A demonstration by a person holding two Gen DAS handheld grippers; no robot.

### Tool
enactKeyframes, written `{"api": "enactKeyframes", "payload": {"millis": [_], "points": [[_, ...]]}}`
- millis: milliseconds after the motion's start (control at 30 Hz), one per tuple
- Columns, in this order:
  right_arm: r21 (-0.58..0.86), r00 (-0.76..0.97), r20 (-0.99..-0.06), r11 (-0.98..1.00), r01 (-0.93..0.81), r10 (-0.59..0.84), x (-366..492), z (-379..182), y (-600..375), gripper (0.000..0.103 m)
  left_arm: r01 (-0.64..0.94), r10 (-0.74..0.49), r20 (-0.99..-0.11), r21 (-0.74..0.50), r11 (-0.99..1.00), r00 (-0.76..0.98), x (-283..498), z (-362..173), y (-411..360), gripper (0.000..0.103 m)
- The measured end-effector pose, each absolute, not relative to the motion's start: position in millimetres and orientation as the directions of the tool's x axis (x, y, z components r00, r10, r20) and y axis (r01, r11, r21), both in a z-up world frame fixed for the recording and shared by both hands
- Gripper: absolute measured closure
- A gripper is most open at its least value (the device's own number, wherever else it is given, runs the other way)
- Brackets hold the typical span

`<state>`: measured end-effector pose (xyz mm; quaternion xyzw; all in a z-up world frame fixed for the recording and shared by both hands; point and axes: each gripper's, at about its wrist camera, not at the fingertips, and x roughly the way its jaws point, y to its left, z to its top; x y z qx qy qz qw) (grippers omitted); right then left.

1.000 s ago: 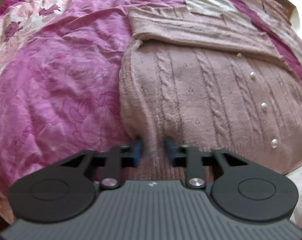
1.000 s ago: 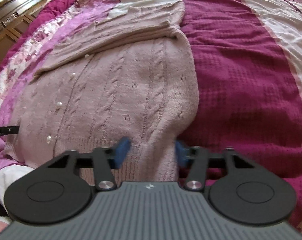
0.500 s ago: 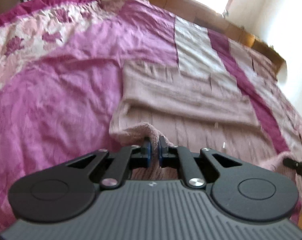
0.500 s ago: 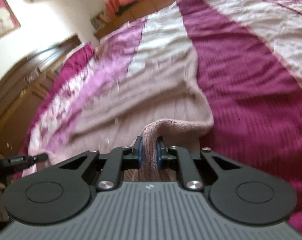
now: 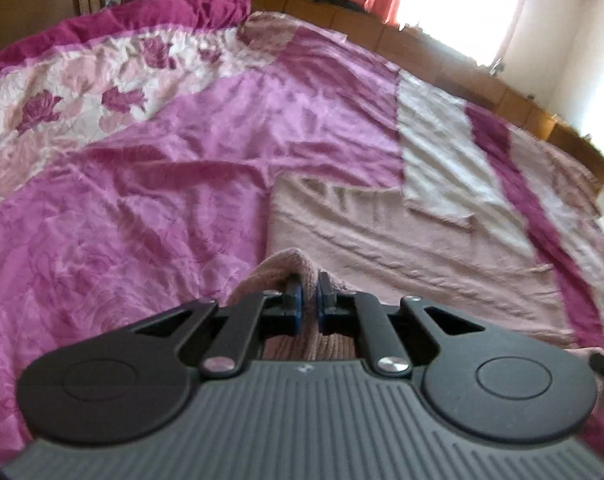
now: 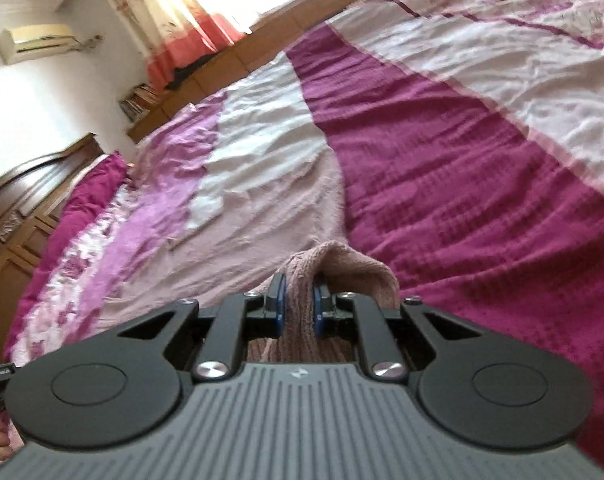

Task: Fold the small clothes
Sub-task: 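Lift the hem with both tools and fold it toward the collar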

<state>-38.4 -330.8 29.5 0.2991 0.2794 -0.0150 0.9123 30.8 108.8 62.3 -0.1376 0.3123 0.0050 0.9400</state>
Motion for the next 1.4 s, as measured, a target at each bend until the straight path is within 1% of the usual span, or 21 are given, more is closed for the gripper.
{"api": "enactKeyframes", "payload": {"millis": [167,267,300,433,467,500,533,567,633,700,833,900,933,1100,1233,1300,1400], "points": [[0.507,0.818,-0.563,0.831,0.230,0.118,-20.7,7.9,-326.8,0.088,-0.105,-0.048,-0.641,-0.199,0.974,0.766,48.8,36.1,104.3,0.093],[0.503,0.815,-0.567,0.834,0.228,0.119,-21.6,6.6,-326.1,0.087,-0.101,-0.048,-0.651,-0.189,0.977,0.758,49.0,29.5,104.3,0.091],[0.505,0.813,-0.569,0.833,0.228,0.123,-21.0,6.8,-326.5,0.085,-0.097,-0.049,-0.649,-0.186,0.978,0.759,47.9,29.8,104.0,0.091],[0.536,0.810,-0.568,0.813,0.229,0.147,-24.9,10.5,-329.0,0.071,-0.064,-0.063,-0.651,-0.169,0.984,0.756,43.2,36.2,101.8,0.090],[0.537,0.809,-0.569,0.811,0.230,0.148,-26.6,12.7,-328.5,0.070,-0.056,-0.068,-0.651,-0.168,0.984,0.756,41.6,38.3,101.7,0.089],[0.536,0.807,-0.571,0.812,0.231,0.147,-28.2,14.8,-327.9,0.065,-0.051,-0.072,-0.652,-0.169,0.984,0.755,39.6,40.4,101.3,0.089],[0.533,0.807,-0.573,0.814,0.231,0.146,-30.5,17.8,-327.0,0.060,-0.048,-0.074,-0.653,-0.168,0.985,0.754,37.2,42.9,101.1,0.083],[0.528,0.808,-0.572,0.818,0.229,0.143,-33.3,20.6,-325.3,0.058,-0.044,-0.076,-0.653,-0.166,0.985,0.753,34.8,44.7,100.6,0.077],[0.516,0.811,-0.569,0.827,0.223,0.137,-38.8,26.2,-322.9,0.050,-0.036,-0.075,-0.657,-0.154,0.987,0.750,30.8,47.4,99.5,0.074],[0.497,0.811,-0.571,0.840,0.216,0.130,-44.9,32.2,-319.9,0.047,-0.025,-0.078,-0.667,-0.143,0.989,0.741,27.0,48.2,98.3,0.074],[0.475,0.812,-0.570,0.858,0.196,0.130,-56.6,42.0,-316.1,0.042,-0.007,-0.095,-0.680,-0.147,0.989,0.727,19.2,46.6,96.7,0.073],[0.475,0.810,-0.571,0.858,0.196,0.131,-62.2,44.3,-314.9,0.040,-0.010,-0.095,-0.684,-0.148,0.989,0.723,16.6,43.9,96.9,0.068],[0.476,0.809,-0.573,0.857,0.198,0.131,-64.6,44.7,-314.3,0.039,-0.011,-0.096,-0.687,-0.149,0.989,0.720,15.9,42.1,96.8,0.065],[0.469,0.794,-0.590,0.862,0.190,0.146,-66.4,39.0,-310.4,0.039,0.005,-0.092,-0.698,-0.126,0.992,0.710,15.9,34.3,91.4,0.064],[0.480,0.769,-0.617,0.854,0.200,0.167,-59.6,26.4,-308.1,0.039,0.019,-0.104,-0.700,-0.128,0.992,0.706,15.5,29.9,91.0,0.059],[0.467,0.765,-0.623,0.862,0.198,0.162,-58.7,21.8,-306.0,0.038,0.023,-0.103,-0.703,-0.122,0.992,0.704,16.2,27.1,90.3,0.059],[0.453,0.764,-0.622,0.875,0.173,0.172,-58.2,18.1,-302.4,0.032,0.030,-0.107,-0.706,-0.120,0.992,0.700,17.5,25.3,88.5,0.054]]}}
